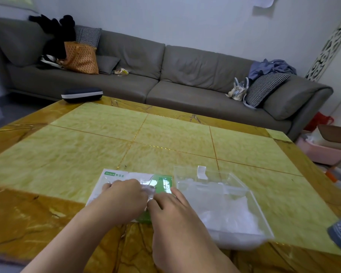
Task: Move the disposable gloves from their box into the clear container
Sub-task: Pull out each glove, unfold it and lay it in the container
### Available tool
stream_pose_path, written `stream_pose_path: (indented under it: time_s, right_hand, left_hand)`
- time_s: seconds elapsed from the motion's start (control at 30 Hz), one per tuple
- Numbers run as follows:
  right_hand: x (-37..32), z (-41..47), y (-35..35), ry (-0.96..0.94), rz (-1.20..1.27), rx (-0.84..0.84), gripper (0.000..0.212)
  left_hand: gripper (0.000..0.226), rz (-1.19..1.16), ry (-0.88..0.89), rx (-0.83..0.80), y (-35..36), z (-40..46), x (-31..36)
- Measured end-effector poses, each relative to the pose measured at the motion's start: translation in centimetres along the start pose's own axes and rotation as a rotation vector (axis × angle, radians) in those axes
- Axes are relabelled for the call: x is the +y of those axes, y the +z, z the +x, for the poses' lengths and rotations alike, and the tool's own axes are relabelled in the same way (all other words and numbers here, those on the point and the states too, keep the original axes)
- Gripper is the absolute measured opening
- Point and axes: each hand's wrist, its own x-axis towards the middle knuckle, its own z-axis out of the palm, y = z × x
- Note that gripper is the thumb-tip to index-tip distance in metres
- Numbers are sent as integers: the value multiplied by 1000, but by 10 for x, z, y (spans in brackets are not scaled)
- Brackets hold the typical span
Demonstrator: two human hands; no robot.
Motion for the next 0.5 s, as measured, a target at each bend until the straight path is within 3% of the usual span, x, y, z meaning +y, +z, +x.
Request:
stream_pose_path:
  time_s: [0.07, 0.1, 0.3, 0.33, 0.37, 0.43, 0.5]
  right_hand:
    - [0, -1, -2, -7, 1, 3, 54]
    - [0, -2, -4, -8, 4, -1, 52]
    - [-2, -2, -8, -5, 10, -16, 55]
    - [-2, -2, -9, -2, 12, -22, 55]
    - [-3, -2, -11, -4, 9, -28, 56]
    - [-4, -2, -13, -1, 0, -37, 56]
    - [-4, -1, -15, 2, -10, -42, 54]
  left_hand:
    - [29, -217, -7, 27, -2, 5, -7]
    - [48, -302, 1, 46, -5, 4, -9]
    - [11, -664, 123, 323, -21, -1, -15]
    - [4, -684, 123, 379, -21, -1, -16]
    - [11, -676, 131, 419, -19, 0, -19]
    - [25, -498, 150, 391, -14, 3, -24]
    - [16, -303, 163, 380, -9, 6, -25]
